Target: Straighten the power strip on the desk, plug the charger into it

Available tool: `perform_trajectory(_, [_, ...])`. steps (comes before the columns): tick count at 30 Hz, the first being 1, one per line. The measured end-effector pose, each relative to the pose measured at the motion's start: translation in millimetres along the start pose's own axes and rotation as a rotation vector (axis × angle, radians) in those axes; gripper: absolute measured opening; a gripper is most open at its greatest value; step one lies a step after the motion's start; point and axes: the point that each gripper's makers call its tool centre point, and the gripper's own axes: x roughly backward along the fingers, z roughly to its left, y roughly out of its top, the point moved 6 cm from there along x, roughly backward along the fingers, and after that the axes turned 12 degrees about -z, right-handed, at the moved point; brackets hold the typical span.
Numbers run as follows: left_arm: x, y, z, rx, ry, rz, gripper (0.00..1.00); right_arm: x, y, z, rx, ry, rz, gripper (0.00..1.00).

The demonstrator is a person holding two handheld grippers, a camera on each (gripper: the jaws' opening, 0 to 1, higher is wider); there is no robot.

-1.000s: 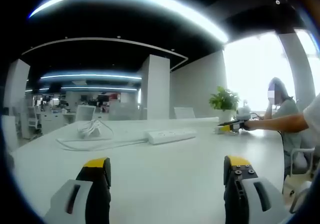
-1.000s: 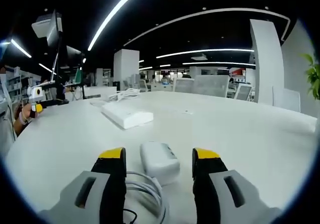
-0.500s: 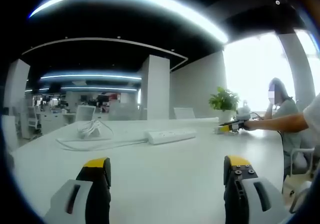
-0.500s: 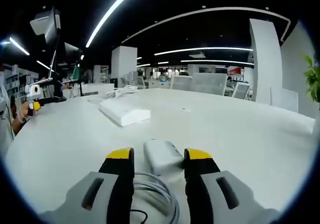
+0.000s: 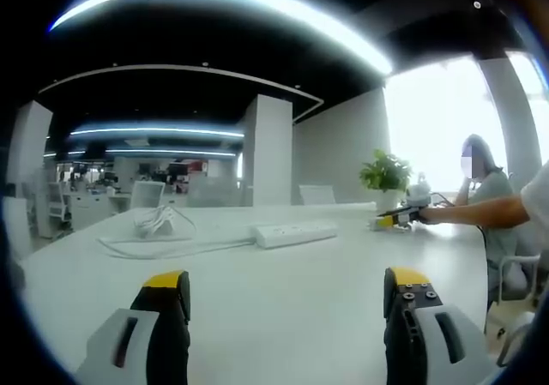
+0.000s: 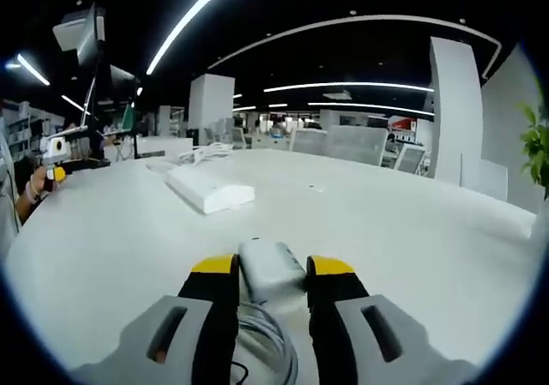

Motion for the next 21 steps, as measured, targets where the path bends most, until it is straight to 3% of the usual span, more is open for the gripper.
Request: perform_trajectory(21, [-1.3, 1.6, -0.5, 0.001, -0.004, -0.005, 0.96, -3.1, 8.7, -0.9, 0.137, -0.044, 0.153, 0.23])
